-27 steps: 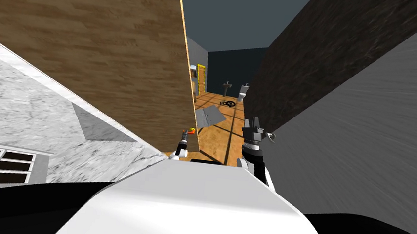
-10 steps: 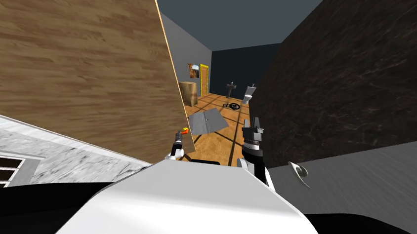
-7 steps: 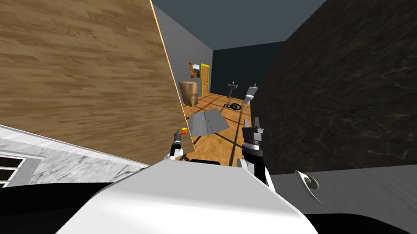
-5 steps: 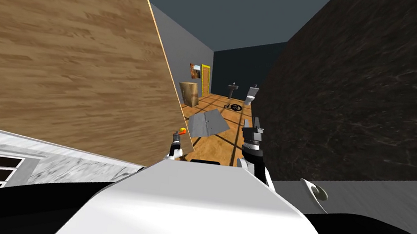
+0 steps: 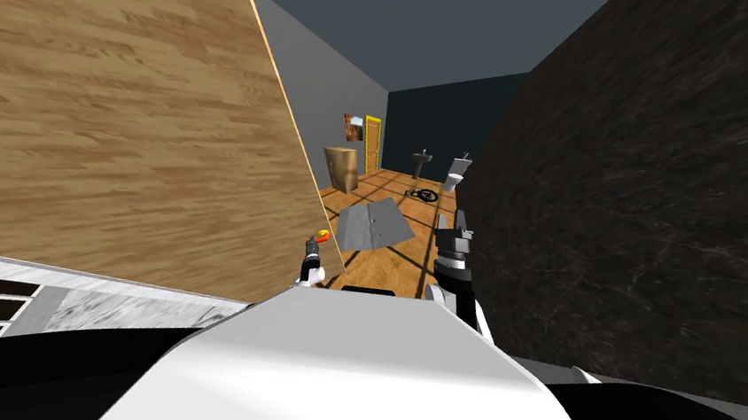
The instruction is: Push the door open
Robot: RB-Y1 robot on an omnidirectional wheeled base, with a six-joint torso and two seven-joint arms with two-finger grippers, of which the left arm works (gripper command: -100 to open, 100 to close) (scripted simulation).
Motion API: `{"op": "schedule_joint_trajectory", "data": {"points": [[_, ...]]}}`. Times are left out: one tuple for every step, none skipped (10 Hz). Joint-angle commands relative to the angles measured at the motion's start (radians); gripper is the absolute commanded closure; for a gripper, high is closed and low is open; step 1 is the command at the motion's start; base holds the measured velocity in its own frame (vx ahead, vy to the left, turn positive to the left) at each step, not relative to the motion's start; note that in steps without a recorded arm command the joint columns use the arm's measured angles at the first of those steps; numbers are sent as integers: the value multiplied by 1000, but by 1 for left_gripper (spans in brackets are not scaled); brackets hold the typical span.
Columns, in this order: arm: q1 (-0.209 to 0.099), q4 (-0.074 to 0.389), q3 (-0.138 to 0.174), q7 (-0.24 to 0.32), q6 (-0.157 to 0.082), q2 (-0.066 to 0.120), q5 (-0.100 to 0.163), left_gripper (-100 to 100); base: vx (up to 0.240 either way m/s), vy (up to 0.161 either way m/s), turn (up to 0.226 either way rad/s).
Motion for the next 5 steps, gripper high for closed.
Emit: {"op": "schedule_joint_trajectory", "data": {"points": [[-8,2,7,-1,-4,1,5,100,184,-32,44],[-8,3,13,-3,-5,2,9,100,176,-39,49],[2,2,15,-3,-1,6,10,100,73,-6,46],[2,20,54,-9,-12,25,35,100,110,7,-161],[2,32,78,-12,-18,36,50,100,208,-27,-204]]}}
